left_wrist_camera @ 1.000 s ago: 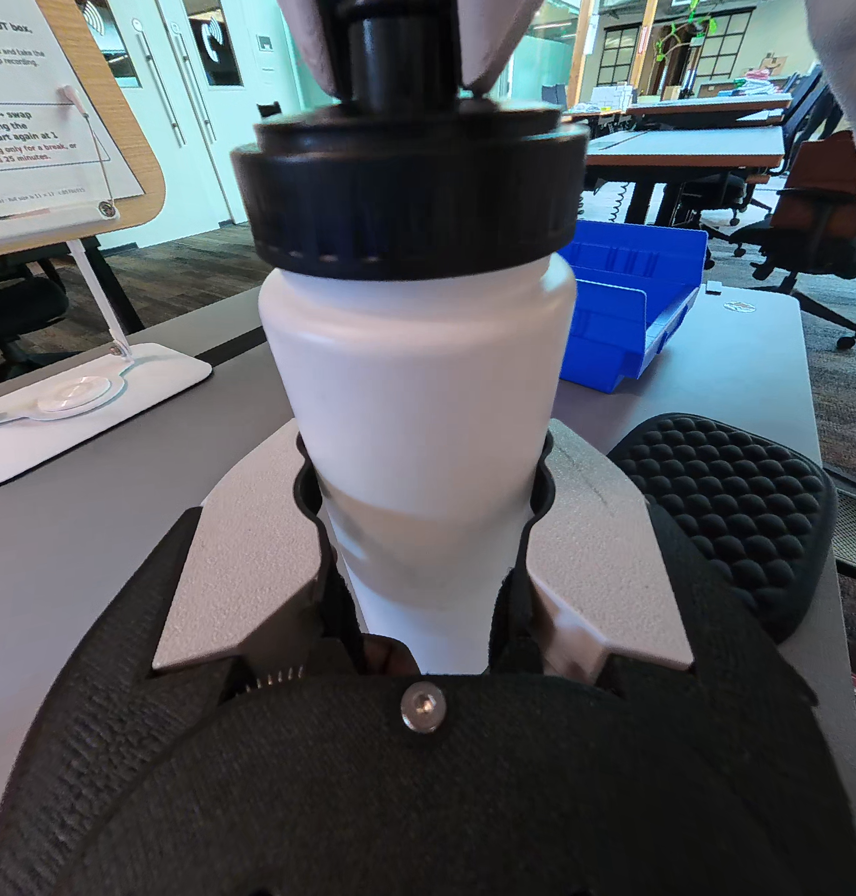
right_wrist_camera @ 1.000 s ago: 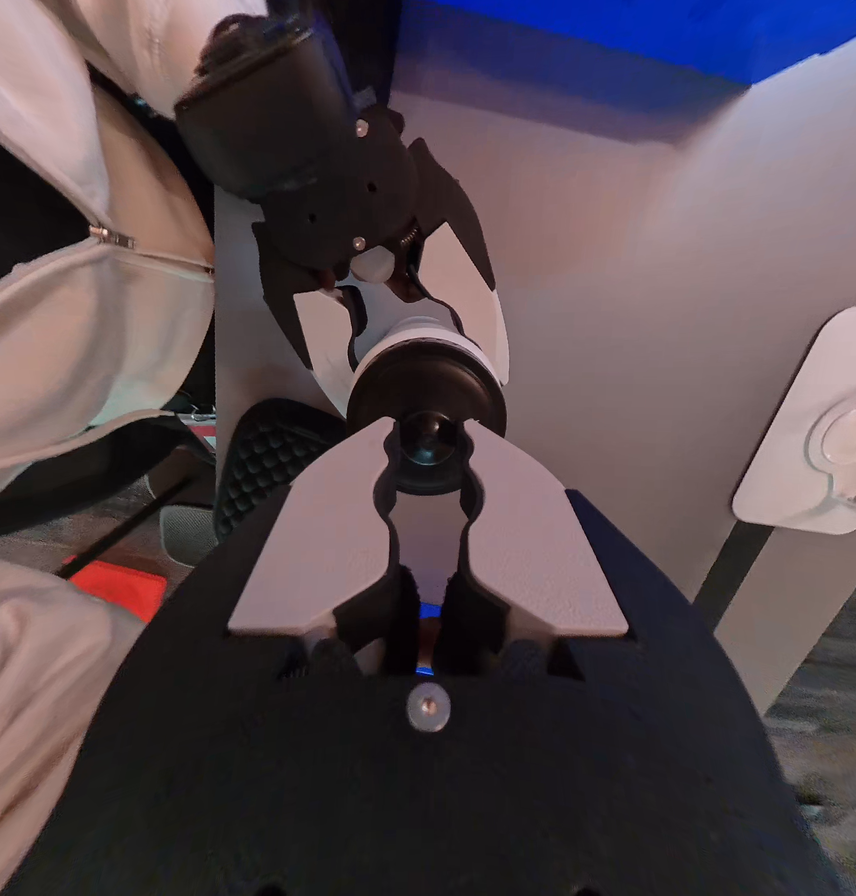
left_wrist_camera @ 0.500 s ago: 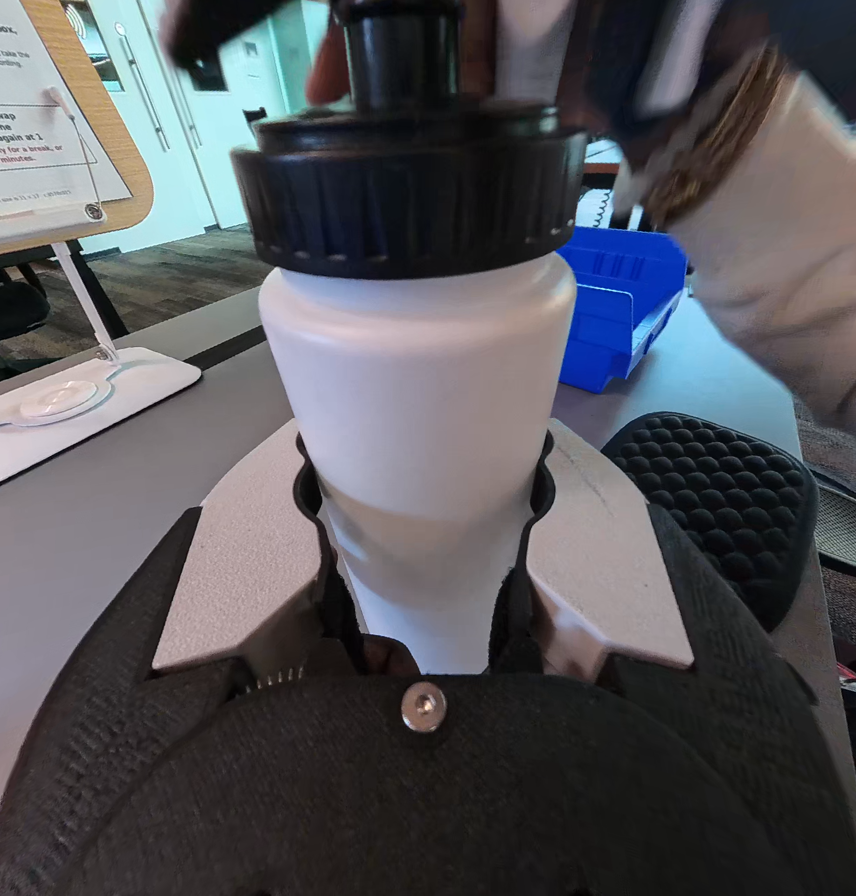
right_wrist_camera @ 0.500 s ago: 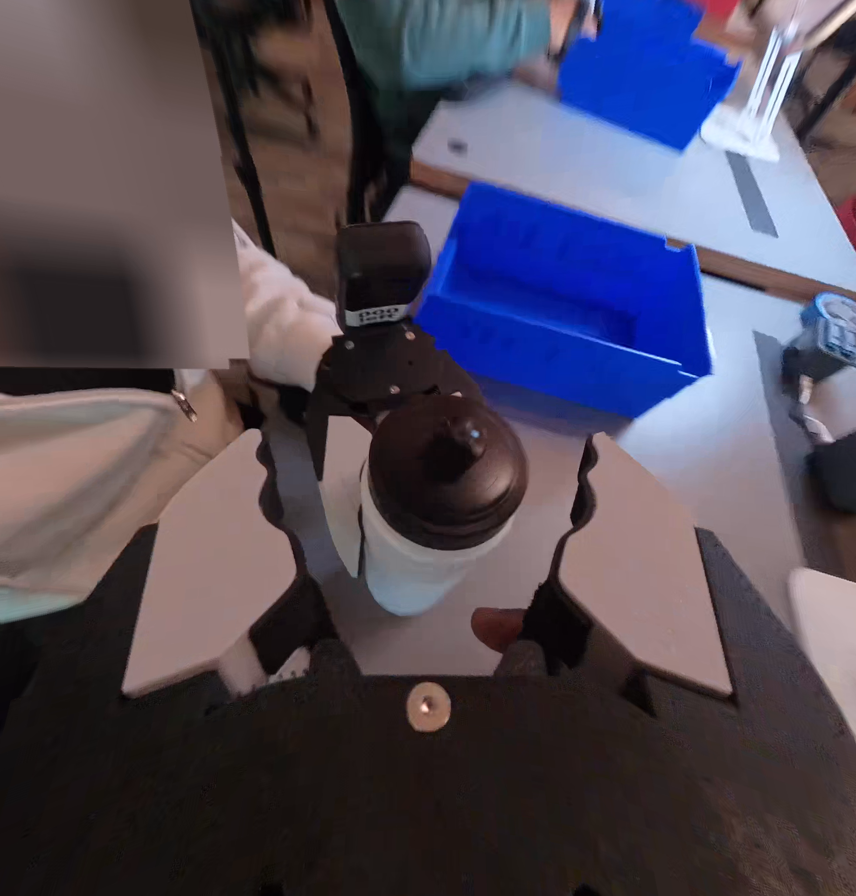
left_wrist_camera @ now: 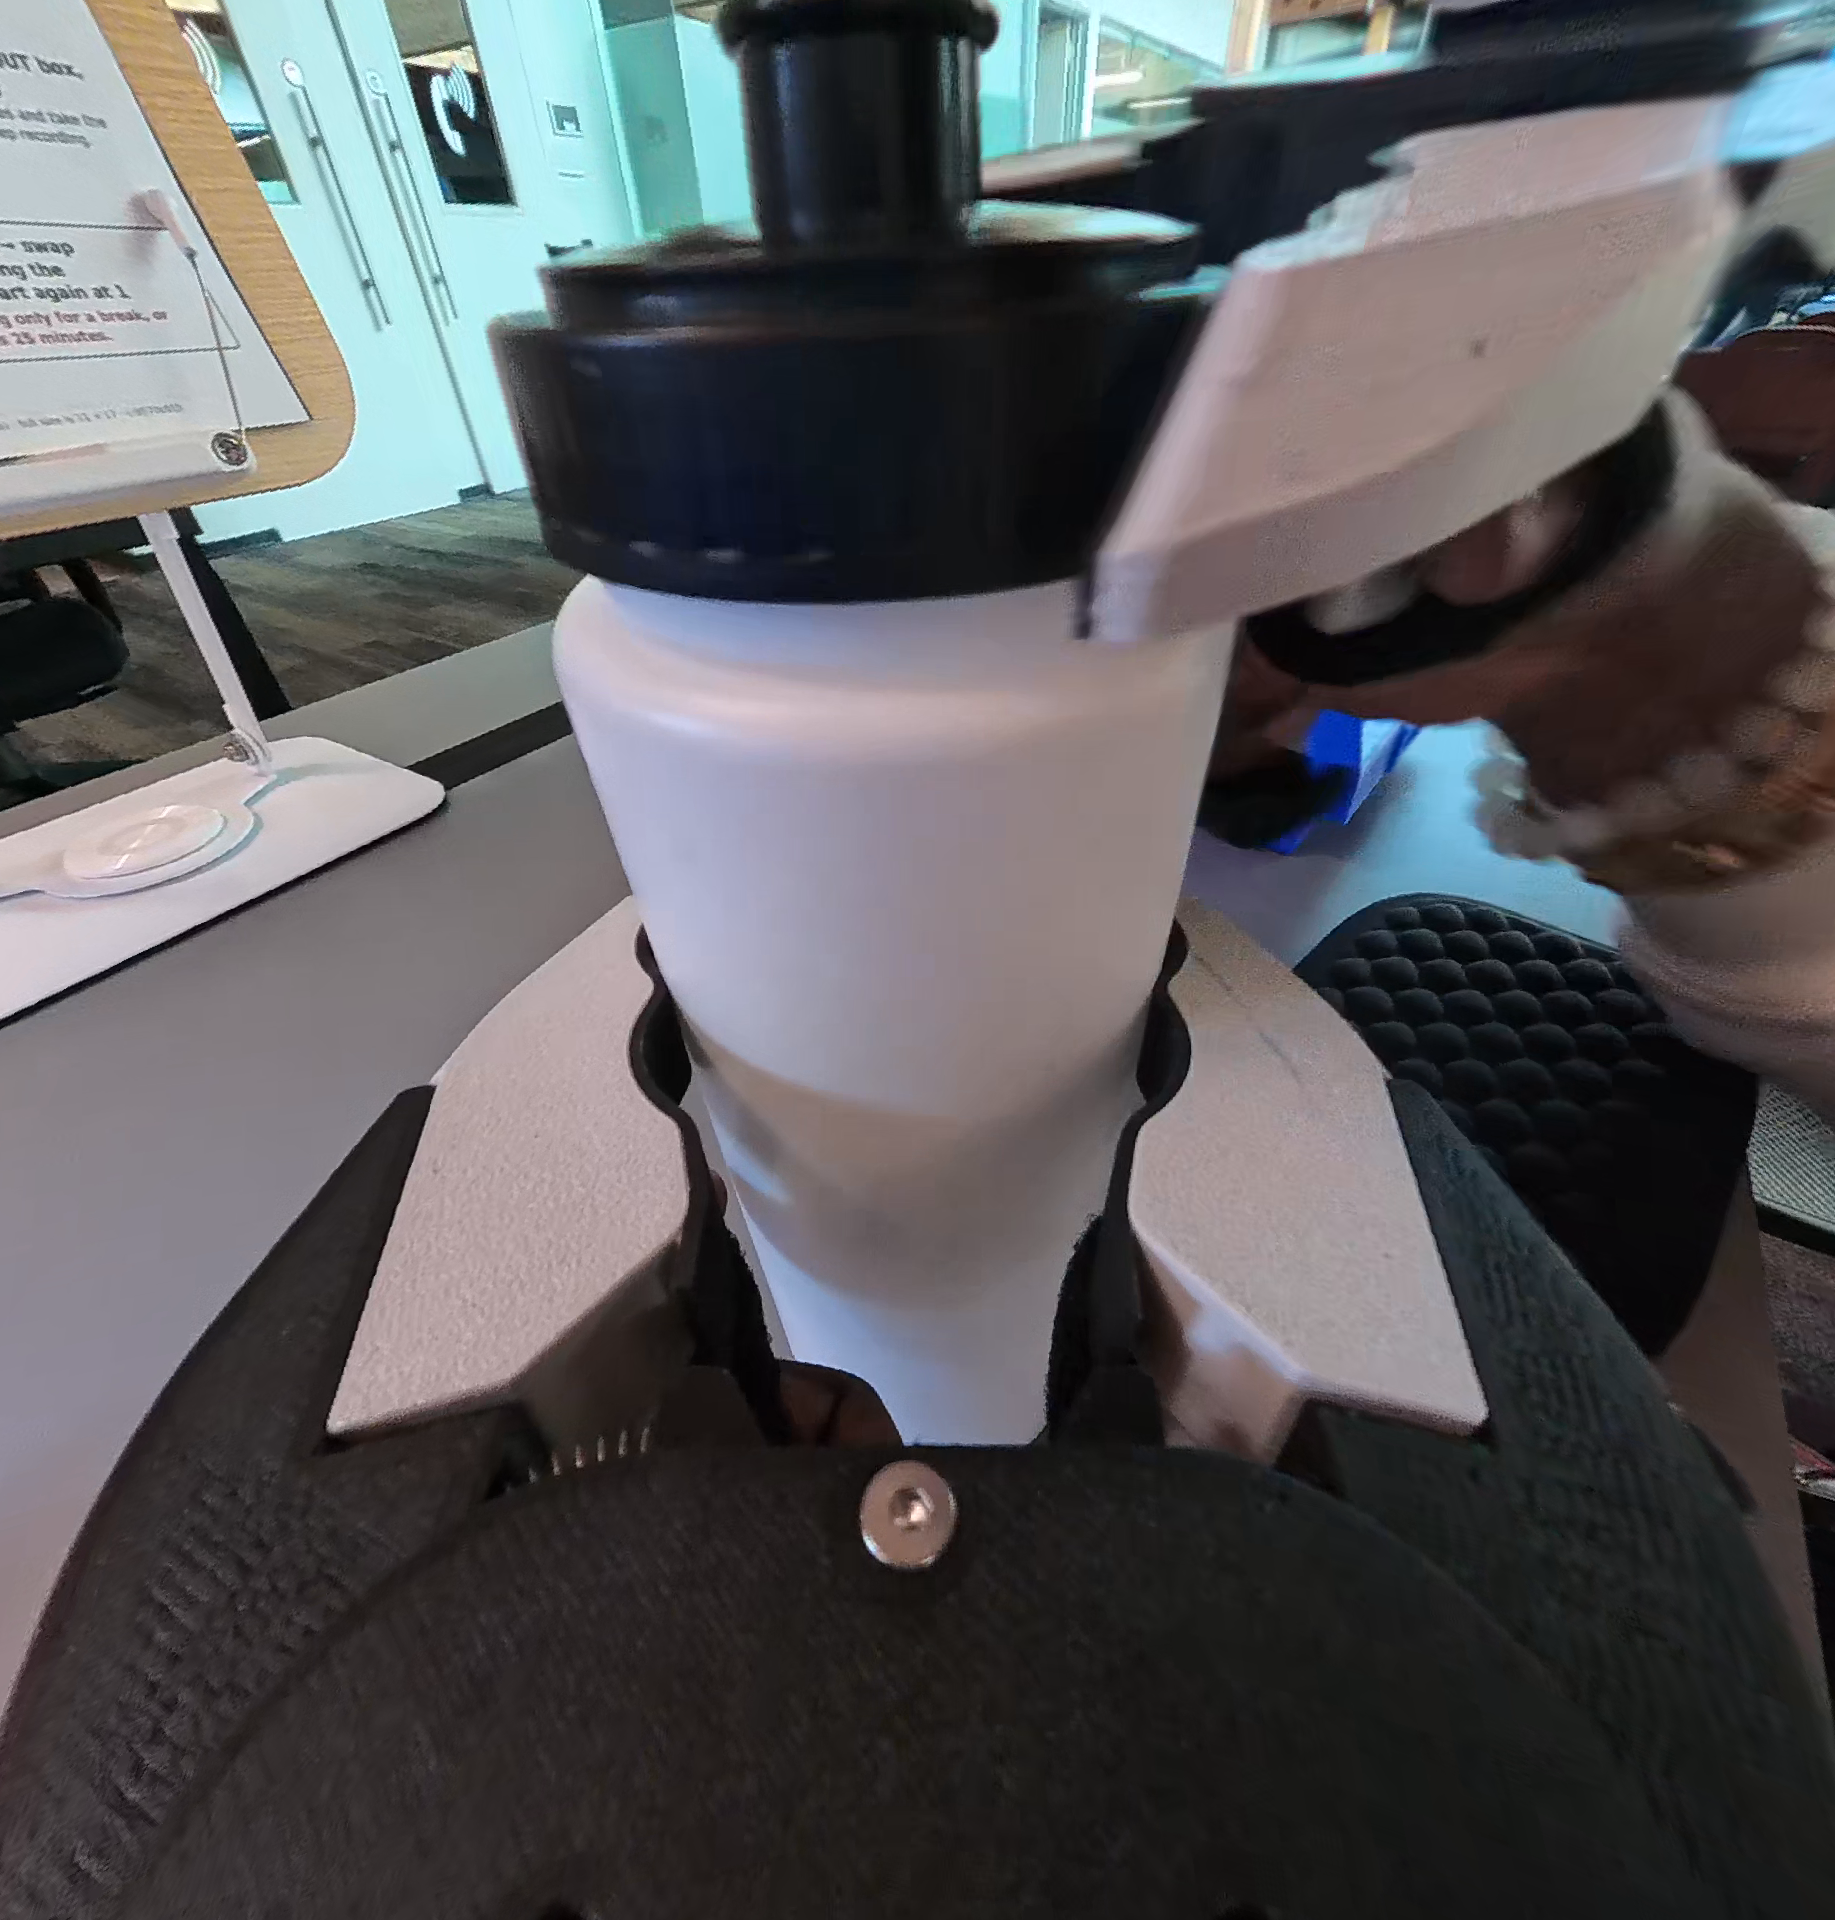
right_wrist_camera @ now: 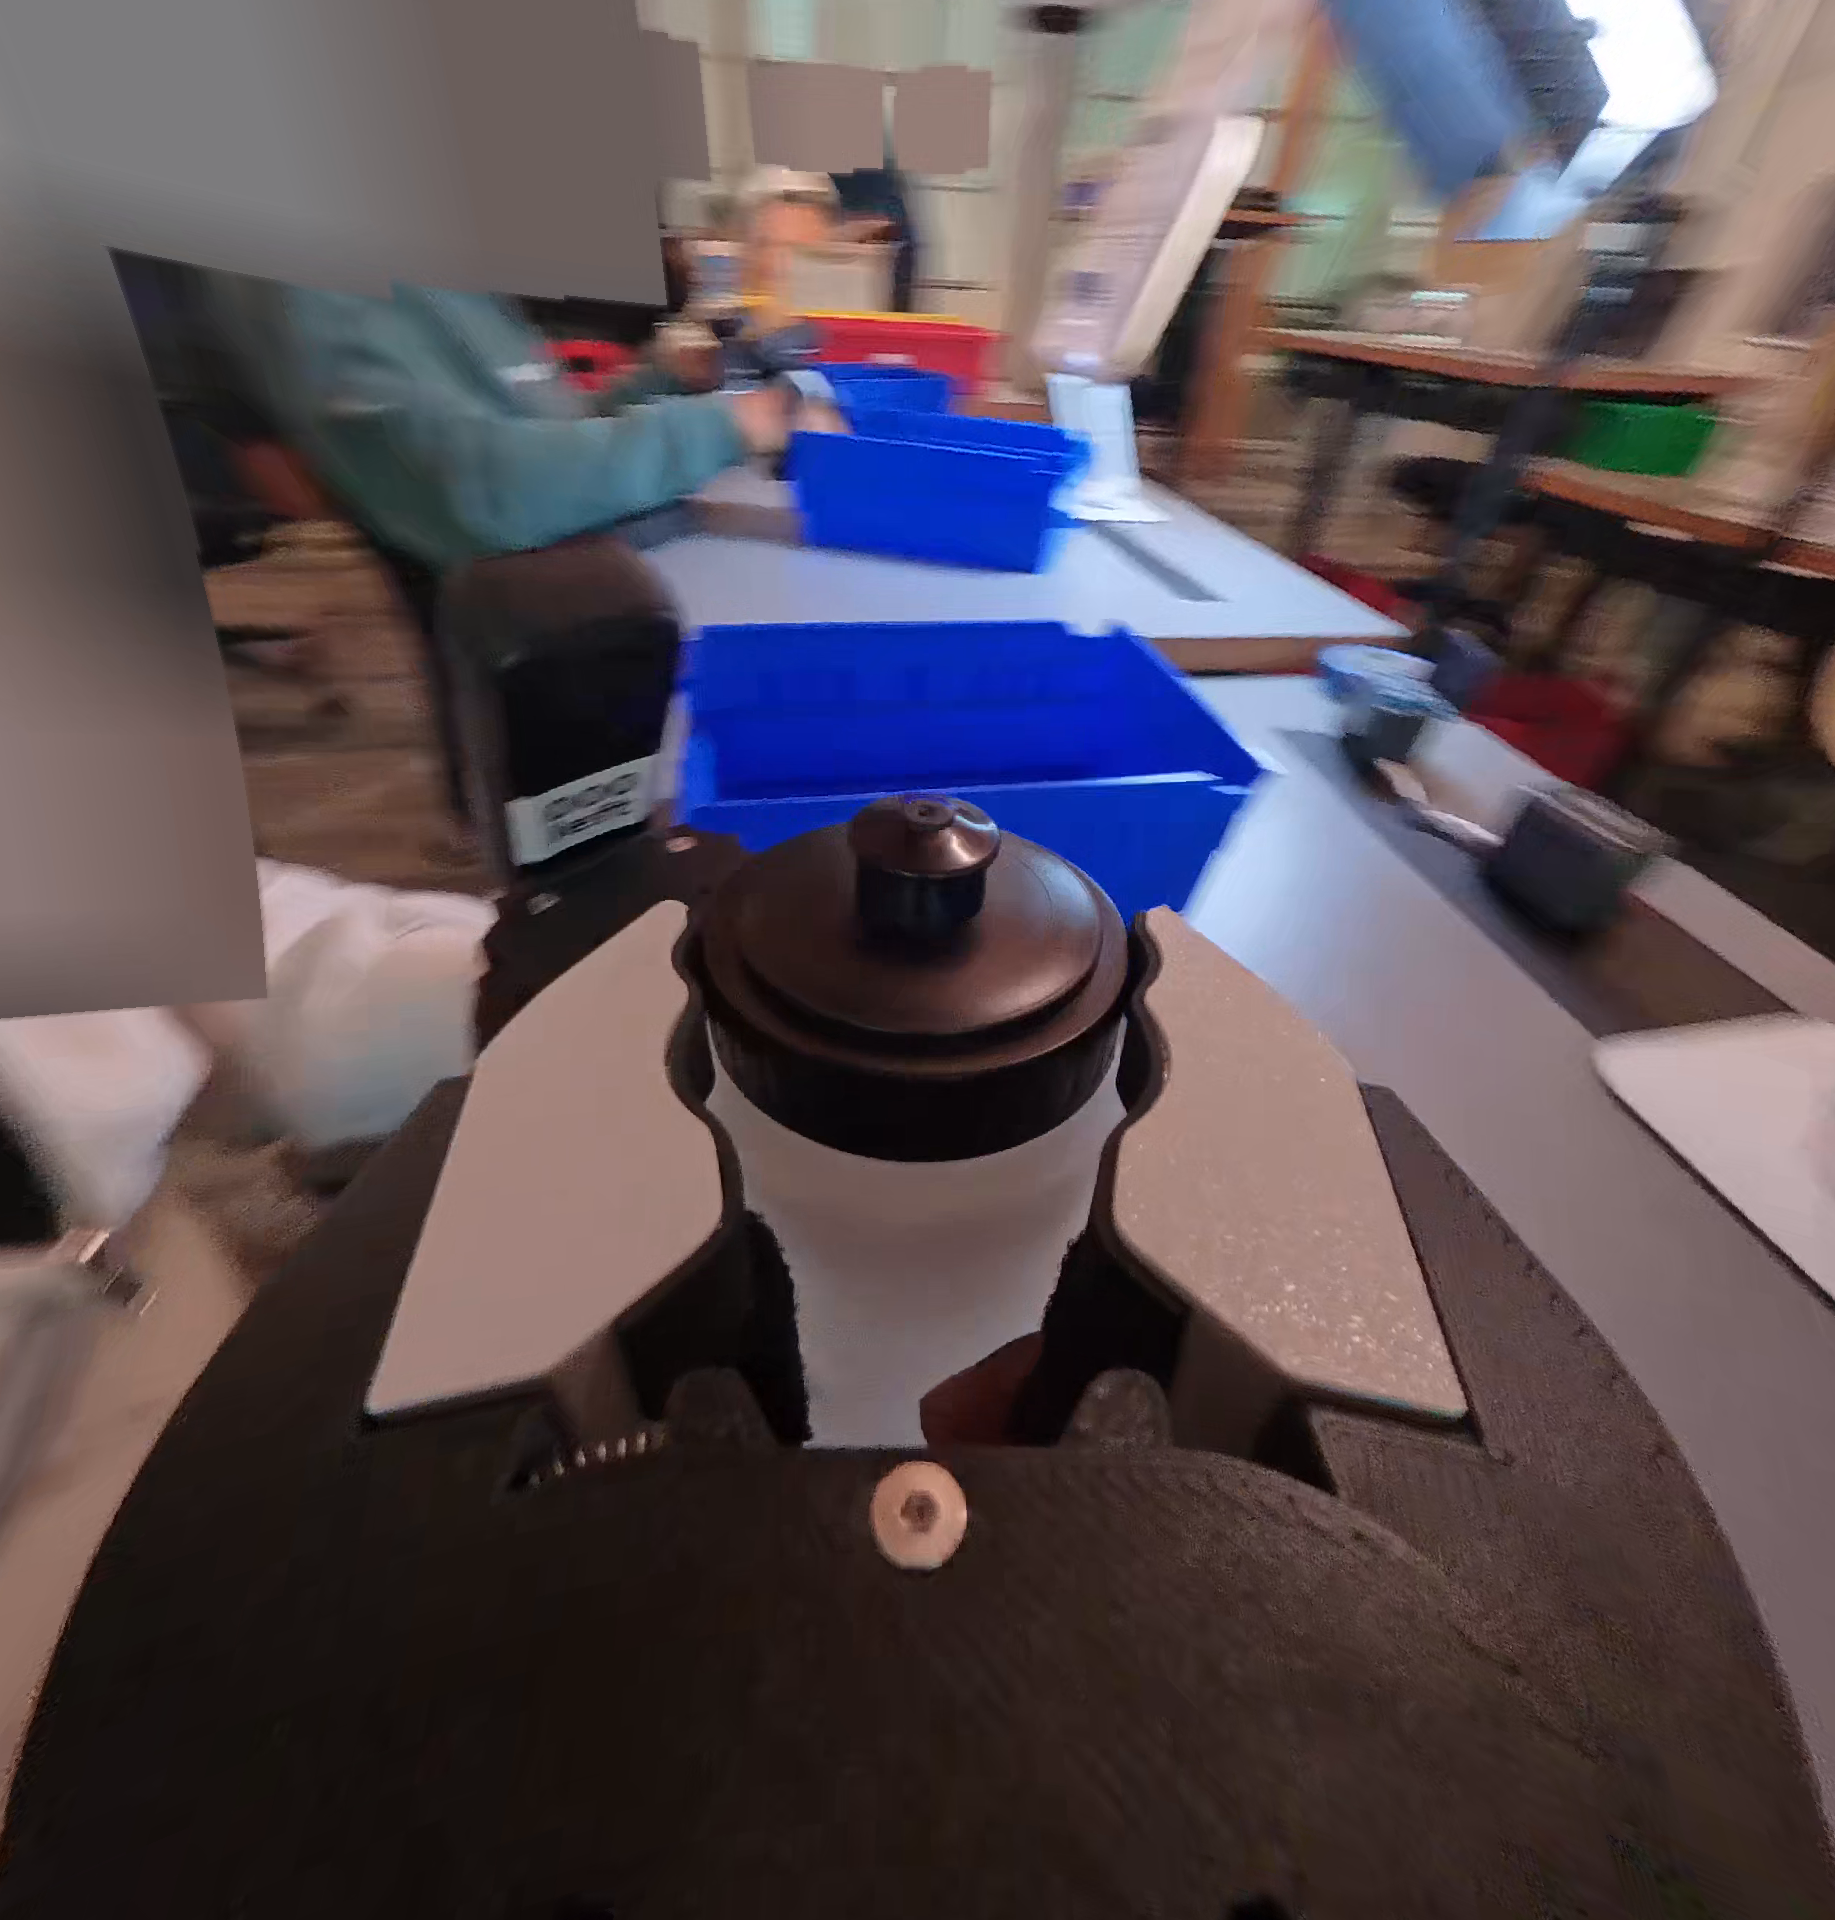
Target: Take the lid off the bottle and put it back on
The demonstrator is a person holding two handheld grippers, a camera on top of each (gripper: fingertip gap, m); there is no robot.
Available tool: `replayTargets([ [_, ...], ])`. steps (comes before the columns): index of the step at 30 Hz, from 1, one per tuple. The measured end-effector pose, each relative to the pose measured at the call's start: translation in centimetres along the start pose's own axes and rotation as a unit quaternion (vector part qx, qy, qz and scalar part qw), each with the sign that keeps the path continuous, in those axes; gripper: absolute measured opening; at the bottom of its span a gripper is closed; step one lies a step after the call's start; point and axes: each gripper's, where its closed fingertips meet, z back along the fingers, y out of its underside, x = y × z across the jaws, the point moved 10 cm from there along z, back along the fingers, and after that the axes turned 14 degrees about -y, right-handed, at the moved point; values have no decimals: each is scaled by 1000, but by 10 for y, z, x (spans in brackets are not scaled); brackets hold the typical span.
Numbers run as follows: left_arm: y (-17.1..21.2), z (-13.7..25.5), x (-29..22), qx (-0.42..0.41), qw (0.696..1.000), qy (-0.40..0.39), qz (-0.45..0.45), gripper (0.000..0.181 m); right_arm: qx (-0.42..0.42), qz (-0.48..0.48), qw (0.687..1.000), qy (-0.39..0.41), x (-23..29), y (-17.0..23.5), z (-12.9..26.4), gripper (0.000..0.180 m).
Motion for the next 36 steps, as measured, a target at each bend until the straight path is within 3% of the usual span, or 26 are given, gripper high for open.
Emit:
replayTargets([
  [4, -1, -1, -6, 1, 1000, -3, -21, 87, -3, -20, 971, 237, 38, 0, -10, 77],
  [6, -1, 1, -7, -5, 1000, -1, -24, 87, -2, -12, 966, 259, 45, -1, -12, 79],
  [9, 0, 0, -3, -1, 1000, 13, -7, 87, 2, 2, 986, 165, 34, -4, -8, 113],
  [11, 0, 0, -2, -1, 1000, 22, -7, 87, 6, 19, 998, 63, 18, -7, 0, 115],
  [14, 0, 1, -2, -2, 999, 33, -7, 87, 19, 12, 993, -114, -4, -7, 8, 103],
  [17, 1, 1, -1, -4, 999, 43, -7, 87, 19, 4, 984, -178, -17, -5, 5, 78],
  [18, 1, 2, 0, -5, 999, 43, -5, 87, 17, 6, 984, -177, -17, -5, 4, 78],
  [21, 1, 2, 0, -6, 999, 33, -2, 87, -2, -8, 994, -113, -9, -3, 3, 78],
  [24, 1, 2, -2, -4, 1000, 24, -4, 87, -22, -21, 998, 46, 14, 0, -1, 77],
  [26, 0, 2, -5, -3, 1000, 21, -14, 87, -21, -23, 986, 166, 33, 0, -5, 77],
  [28, 0, 2, -4, -1, 1000, 9, -7, 87, -3, -3, 972, 237, 48, 0, -8, 78],
  [31, 1, 3, 3, -3, 1000, 2, 5, 87, -17, -11, 971, 240, 63, 0, -9, 86],
  [36, 0, 2, 1, 1, 1000, 6, -4, 87, -49, -12, 975, 217, 77, 5, 10, 68],
])
